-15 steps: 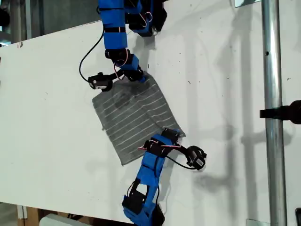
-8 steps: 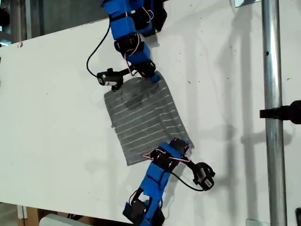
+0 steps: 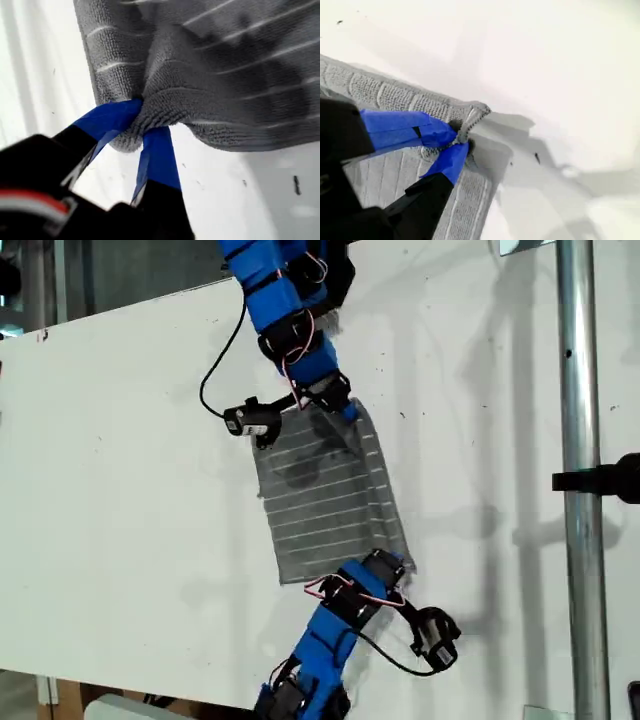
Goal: Grasp corners of a towel and fold twice.
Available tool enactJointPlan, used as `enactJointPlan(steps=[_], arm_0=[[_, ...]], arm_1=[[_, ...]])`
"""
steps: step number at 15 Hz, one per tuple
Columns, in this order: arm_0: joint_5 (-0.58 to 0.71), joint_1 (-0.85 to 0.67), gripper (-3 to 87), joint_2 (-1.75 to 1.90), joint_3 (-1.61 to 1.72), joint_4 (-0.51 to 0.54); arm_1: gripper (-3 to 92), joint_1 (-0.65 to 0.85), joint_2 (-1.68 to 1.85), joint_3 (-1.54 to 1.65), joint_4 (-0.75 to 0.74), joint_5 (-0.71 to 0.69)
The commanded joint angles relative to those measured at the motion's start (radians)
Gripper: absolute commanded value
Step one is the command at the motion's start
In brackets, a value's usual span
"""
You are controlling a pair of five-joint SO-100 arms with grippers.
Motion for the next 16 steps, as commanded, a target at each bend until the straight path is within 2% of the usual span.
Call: enactJointPlan(steps=[1,3,5,8,10,12,14,16], arm_0=[[0.123,-0.167,-0.8,0.184,0.060,0.015],[0.225,-0.327,-0.8,0.268,0.181,0.014],[0.344,-0.497,-0.8,0.324,0.284,-0.005],[0.469,-0.730,-0.8,0.394,0.357,0.017],[0.525,-0.836,-0.8,0.505,0.374,0.052],[0.525,-0.865,-0.8,0.643,0.426,0.077],[0.479,-0.836,-0.8,0.770,0.575,0.026],[0.419,-0.770,-0.8,0.796,0.730,-0.083]], arm_1=[[-0.3,0.207,0.074,-0.086,0.069,-0.153],[-0.3,0.422,0.043,-0.080,0.032,-0.322],[-0.3,0.635,-0.092,-0.098,-0.107,-0.474],[-0.3,0.816,-0.371,-0.373,-0.141,-0.634],[-0.3,0.859,-0.459,-0.589,-0.075,-0.683],[-0.3,0.853,-0.449,-0.678,-0.046,-0.692],[-0.3,0.833,-0.413,-0.644,-0.044,-0.690],[-0.3,0.801,-0.417,-0.548,-0.058,-0.666]])
